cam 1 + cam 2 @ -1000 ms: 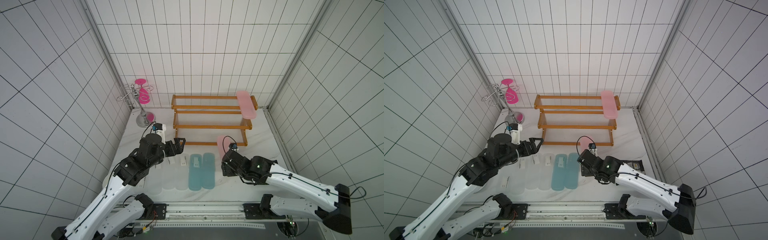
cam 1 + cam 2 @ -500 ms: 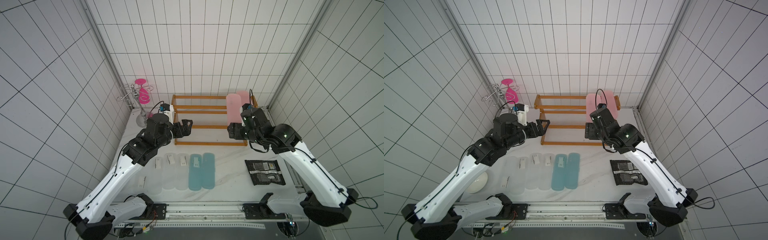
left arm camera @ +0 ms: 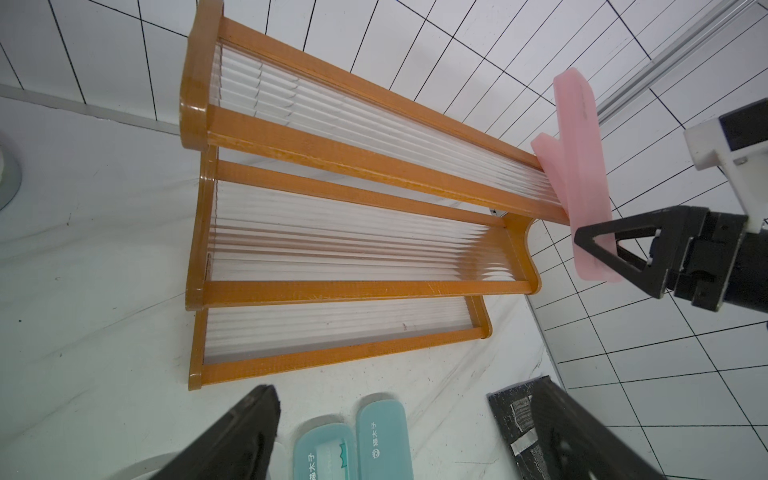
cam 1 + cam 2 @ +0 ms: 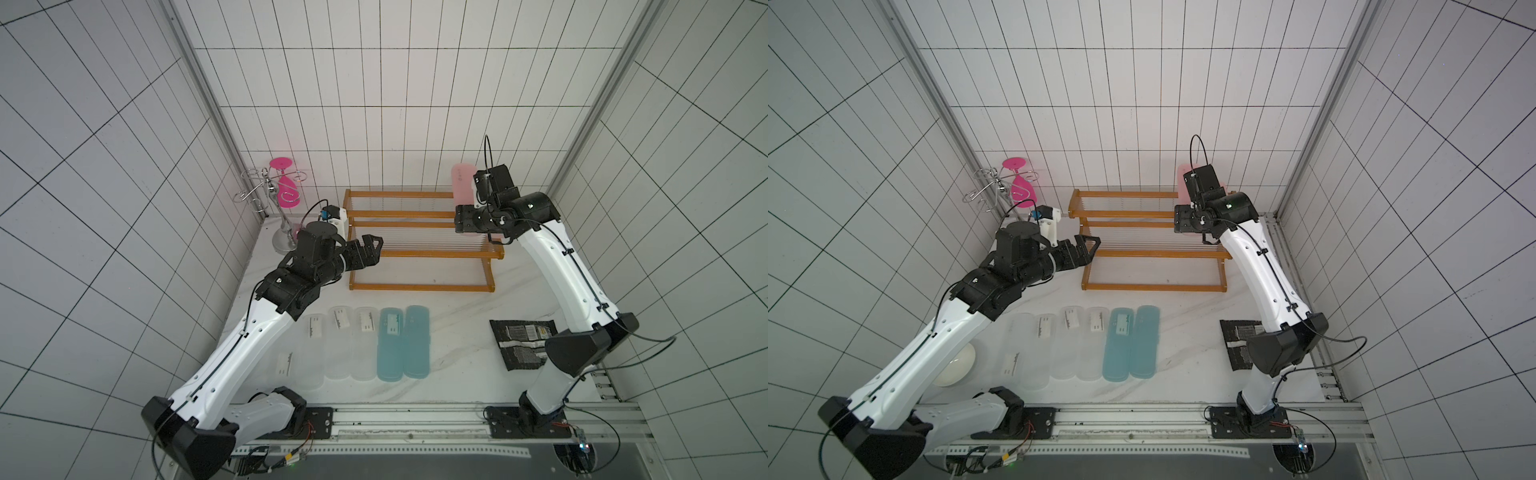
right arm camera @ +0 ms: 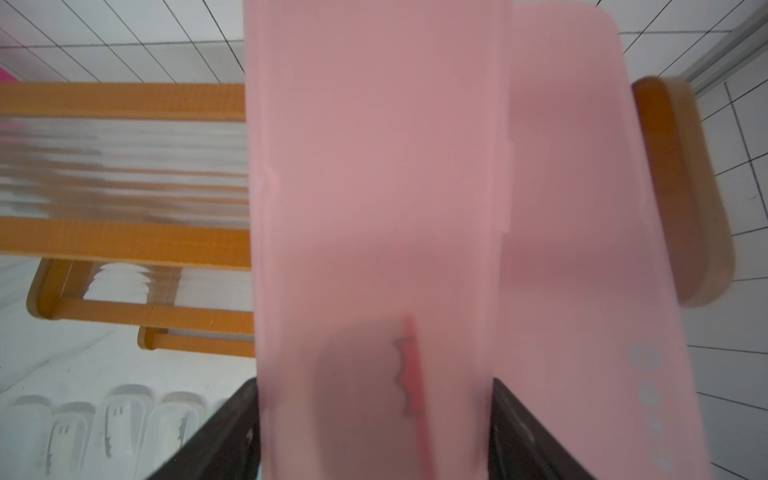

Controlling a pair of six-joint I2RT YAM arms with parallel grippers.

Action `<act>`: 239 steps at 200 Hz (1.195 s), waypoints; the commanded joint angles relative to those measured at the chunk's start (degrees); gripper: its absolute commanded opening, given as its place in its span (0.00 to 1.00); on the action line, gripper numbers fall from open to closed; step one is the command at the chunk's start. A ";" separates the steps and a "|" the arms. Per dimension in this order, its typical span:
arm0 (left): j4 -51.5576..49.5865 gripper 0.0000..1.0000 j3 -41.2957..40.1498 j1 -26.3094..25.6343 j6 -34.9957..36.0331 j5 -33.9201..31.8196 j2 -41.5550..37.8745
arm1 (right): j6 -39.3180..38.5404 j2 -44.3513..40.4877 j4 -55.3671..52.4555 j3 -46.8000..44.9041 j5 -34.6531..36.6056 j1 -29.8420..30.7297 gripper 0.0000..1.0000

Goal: Place the pencil cases on the shelf according to color
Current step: Place the pencil case on the shelf.

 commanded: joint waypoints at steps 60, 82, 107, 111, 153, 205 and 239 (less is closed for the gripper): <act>3.86 0.98 -3.50 1.20 0.54 5.15 -0.06 | -1.23 7.48 -3.25 11.09 -1.50 -0.95 0.75; 3.86 0.98 -3.80 1.48 0.63 5.77 -0.32 | -0.71 8.36 -3.46 11.44 -1.50 -1.01 0.76; 3.85 0.98 -3.81 1.83 0.63 6.65 -0.51 | -0.03 8.65 -3.78 11.80 -1.45 -0.94 0.83; 3.84 0.98 -3.85 1.84 0.59 6.81 -0.55 | 0.01 8.65 -3.73 11.80 -1.49 -0.92 0.84; 3.86 0.98 -3.80 2.02 0.28 7.96 -0.45 | 0.80 7.80 -3.56 12.83 -2.17 -0.92 0.92; 4.59 0.98 -5.91 2.19 -0.39 6.51 -1.85 | 2.26 2.55 -3.48 17.83 -6.56 -0.84 0.93; 5.75 0.98 -7.93 2.37 -2.47 7.12 -2.91 | 2.91 -7.22 -1.90 12.94 -8.64 -0.76 0.93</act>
